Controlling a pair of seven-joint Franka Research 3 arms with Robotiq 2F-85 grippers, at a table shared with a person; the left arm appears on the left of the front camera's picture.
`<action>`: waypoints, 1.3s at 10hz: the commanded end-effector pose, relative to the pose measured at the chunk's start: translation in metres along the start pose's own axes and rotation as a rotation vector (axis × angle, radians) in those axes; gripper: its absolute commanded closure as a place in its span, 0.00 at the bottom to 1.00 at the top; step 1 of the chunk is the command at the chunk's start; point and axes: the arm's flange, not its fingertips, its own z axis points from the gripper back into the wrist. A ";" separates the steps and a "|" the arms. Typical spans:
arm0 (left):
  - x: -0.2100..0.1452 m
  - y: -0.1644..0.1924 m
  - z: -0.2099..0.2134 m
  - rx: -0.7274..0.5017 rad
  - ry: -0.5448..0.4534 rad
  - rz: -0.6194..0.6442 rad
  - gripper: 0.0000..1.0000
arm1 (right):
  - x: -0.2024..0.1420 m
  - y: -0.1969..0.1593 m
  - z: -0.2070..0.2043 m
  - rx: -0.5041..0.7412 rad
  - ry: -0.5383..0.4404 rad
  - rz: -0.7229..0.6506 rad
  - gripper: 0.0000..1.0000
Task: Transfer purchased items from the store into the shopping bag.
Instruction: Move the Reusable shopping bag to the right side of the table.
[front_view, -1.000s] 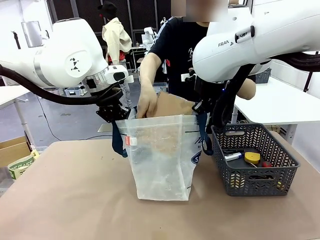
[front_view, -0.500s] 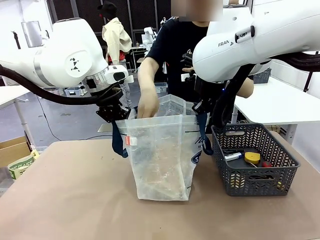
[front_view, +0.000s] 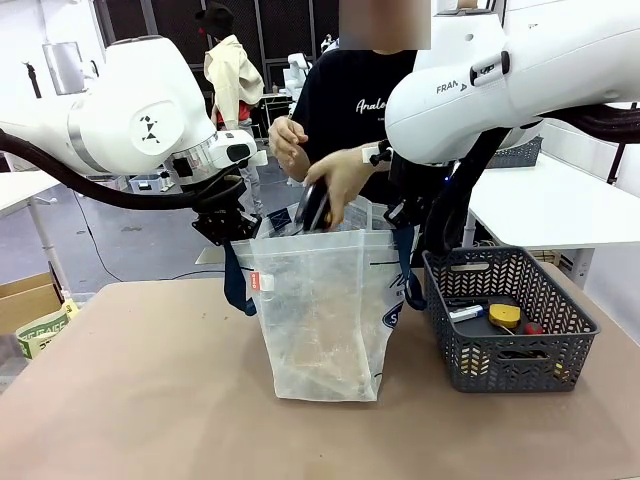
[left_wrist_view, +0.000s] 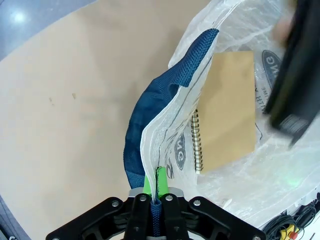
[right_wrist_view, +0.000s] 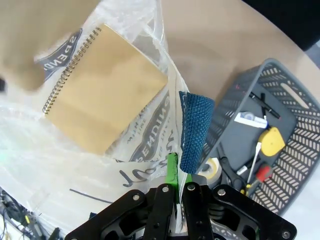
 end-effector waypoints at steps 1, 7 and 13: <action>0.000 0.000 0.000 0.001 -0.001 0.008 1.00 | 0.000 0.000 -0.001 0.001 0.001 -0.005 1.00; 0.000 0.000 0.000 0.001 -0.001 0.008 1.00 | 0.000 0.000 -0.001 0.001 0.001 -0.005 1.00; 0.000 0.000 0.000 0.001 -0.001 0.008 1.00 | 0.000 0.000 -0.001 0.001 0.001 -0.005 1.00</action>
